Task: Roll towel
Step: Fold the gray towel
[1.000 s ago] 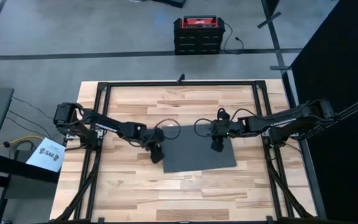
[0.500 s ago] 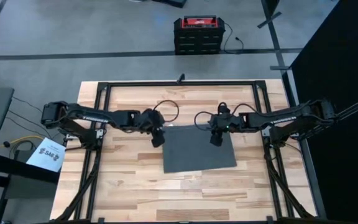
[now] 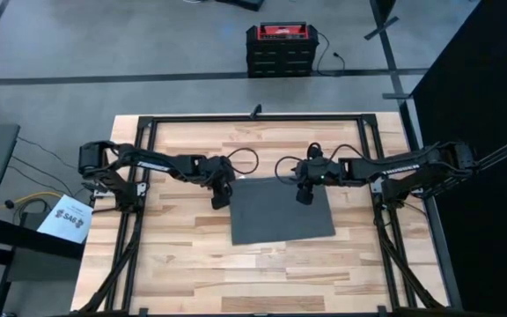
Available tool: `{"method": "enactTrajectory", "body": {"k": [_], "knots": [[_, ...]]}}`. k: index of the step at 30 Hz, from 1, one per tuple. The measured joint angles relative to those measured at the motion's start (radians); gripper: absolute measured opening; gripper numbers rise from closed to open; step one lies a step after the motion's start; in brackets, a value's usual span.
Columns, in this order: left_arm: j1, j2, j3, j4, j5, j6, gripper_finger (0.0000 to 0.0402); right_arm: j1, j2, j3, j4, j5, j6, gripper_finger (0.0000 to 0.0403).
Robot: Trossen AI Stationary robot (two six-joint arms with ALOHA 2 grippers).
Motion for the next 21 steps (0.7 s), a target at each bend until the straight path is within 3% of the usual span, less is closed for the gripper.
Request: {"method": "enactTrajectory", "body": {"k": [4,10,14,21], "knots": [[-0.004,-0.002,0.000,0.005,0.003,-0.009,0.0121,-0.018,0.000,0.000,0.001,0.000,-0.003,0.0137],[-0.004,-0.006,0.000,0.013,0.002,-0.033,0.0018,-0.043,0.000,0.000,0.000,0.000,-0.004,0.0137],[-0.004,-0.007,0.008,-0.013,0.002,-0.043,0.0015,-0.049,0.000,0.000,-0.001,0.001,-0.023,0.0137],[-0.004,-0.010,0.086,-0.208,0.007,-0.037,0.0015,-0.049,0.000,0.000,-0.004,0.000,-0.025,0.0137]]}}
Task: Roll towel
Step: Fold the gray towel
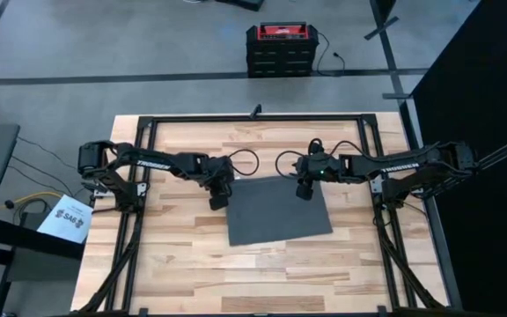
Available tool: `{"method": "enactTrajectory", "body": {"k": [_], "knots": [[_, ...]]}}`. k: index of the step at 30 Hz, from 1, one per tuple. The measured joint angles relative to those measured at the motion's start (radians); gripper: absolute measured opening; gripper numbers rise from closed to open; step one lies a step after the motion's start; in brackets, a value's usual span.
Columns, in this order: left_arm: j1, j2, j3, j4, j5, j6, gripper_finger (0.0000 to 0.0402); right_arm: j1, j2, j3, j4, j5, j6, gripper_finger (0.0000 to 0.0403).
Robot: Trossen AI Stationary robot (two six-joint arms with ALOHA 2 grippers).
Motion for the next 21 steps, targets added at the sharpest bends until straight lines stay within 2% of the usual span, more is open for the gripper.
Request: {"method": "enactTrajectory", "body": {"k": [7,14,21], "knots": [[0.012,0.000,0.059,0.025,-0.006,0.091,0.0015,0.000,0.000,0.000,0.000,-0.022,0.008,0.0137],[0.073,-0.001,0.060,0.004,-0.051,0.074,0.0015,0.001,0.000,0.000,-0.003,-0.051,0.053,0.0137],[0.088,0.000,0.011,0.182,-0.058,0.163,0.0015,0.001,0.000,0.000,-0.052,-0.080,0.090,0.0137]]}}
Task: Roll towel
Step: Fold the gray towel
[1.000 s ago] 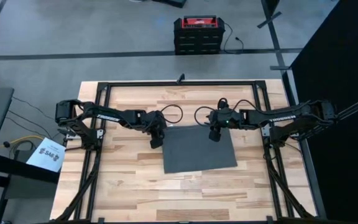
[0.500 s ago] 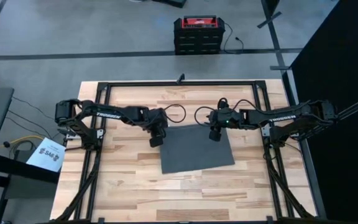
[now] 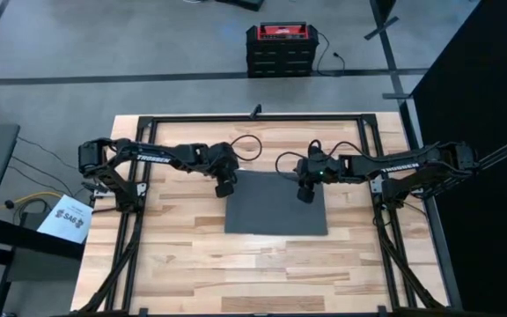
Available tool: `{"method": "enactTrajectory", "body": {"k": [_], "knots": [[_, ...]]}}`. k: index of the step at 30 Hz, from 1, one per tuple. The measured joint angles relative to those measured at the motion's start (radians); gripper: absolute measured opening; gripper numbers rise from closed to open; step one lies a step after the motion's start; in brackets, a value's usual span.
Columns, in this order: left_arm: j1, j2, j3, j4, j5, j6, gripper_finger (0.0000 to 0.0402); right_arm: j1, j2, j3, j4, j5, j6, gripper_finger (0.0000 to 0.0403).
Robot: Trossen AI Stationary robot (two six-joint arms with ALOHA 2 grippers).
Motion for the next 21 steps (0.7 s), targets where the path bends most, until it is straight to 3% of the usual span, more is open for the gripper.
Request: {"method": "enactTrajectory", "body": {"k": [3,8,15,18,21], "knots": [[0.007,0.030,-0.011,0.064,0.003,0.020,0.0015,0.005,0.000,0.000,0.000,-0.018,0.030,0.0137],[0.035,0.135,-0.006,0.075,0.006,-0.003,0.0015,0.041,0.036,0.000,0.088,-0.138,0.056,0.0128],[0.035,0.182,0.002,-0.011,0.021,-0.133,0.0016,0.096,0.237,0.000,0.139,-0.384,0.095,0.0050],[0.011,0.149,-0.003,-0.080,0.074,-0.222,0.0015,0.083,0.293,0.002,0.057,-0.392,0.094,0.0010],[-0.035,0.098,-0.013,-0.162,0.187,-0.294,0.0015,0.038,0.295,0.020,-0.021,-0.352,0.049,0.0007]]}}
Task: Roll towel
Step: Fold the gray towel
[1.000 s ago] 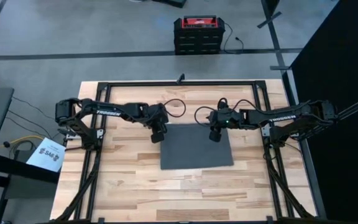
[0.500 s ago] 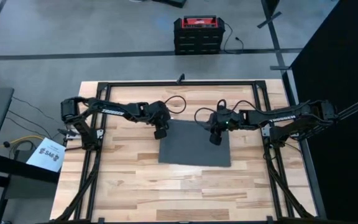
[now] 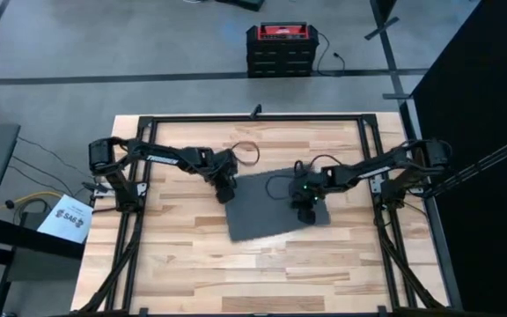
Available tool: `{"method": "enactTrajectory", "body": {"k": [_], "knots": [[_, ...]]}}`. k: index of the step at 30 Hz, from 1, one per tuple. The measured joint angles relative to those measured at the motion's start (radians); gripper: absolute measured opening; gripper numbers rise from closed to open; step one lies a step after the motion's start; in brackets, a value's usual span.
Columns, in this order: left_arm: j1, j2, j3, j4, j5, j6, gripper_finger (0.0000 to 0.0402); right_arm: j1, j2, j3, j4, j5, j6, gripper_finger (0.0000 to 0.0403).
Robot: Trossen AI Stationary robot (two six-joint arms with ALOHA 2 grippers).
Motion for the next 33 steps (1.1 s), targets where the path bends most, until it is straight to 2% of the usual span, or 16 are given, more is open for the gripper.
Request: {"method": "enactTrajectory", "body": {"k": [5,7,10,14,19,27,33], "knots": [[-0.104,-0.054,-0.005,-0.024,0.119,-0.054,0.0015,-0.121,-0.057,0.017,-0.078,0.132,-0.183,0.0001],[-0.137,-0.062,-0.003,-0.023,0.128,-0.063,0.0015,-0.165,-0.091,0.033,-0.077,0.177,-0.229,0.0001],[-0.165,-0.062,-0.002,0.005,0.124,-0.088,0.0015,-0.199,-0.146,0.041,-0.060,0.186,-0.252,0.0001],[-0.173,-0.064,0.001,0.056,0.120,-0.102,0.0015,-0.164,-0.170,0.040,-0.061,0.178,-0.224,0.0000],[-0.168,-0.072,0.001,0.050,0.111,-0.098,0.0015,-0.104,-0.119,0.039,-0.041,0.172,-0.200,0.0000],[-0.165,-0.104,0.003,-0.043,-0.055,-0.100,0.0015,-0.079,-0.082,0.039,-0.023,0.169,-0.127,0.0000],[-0.158,-0.105,-0.024,-0.028,-0.073,-0.094,0.0015,-0.065,-0.082,-0.001,-0.035,0.170,-0.087,0.0000]]}}
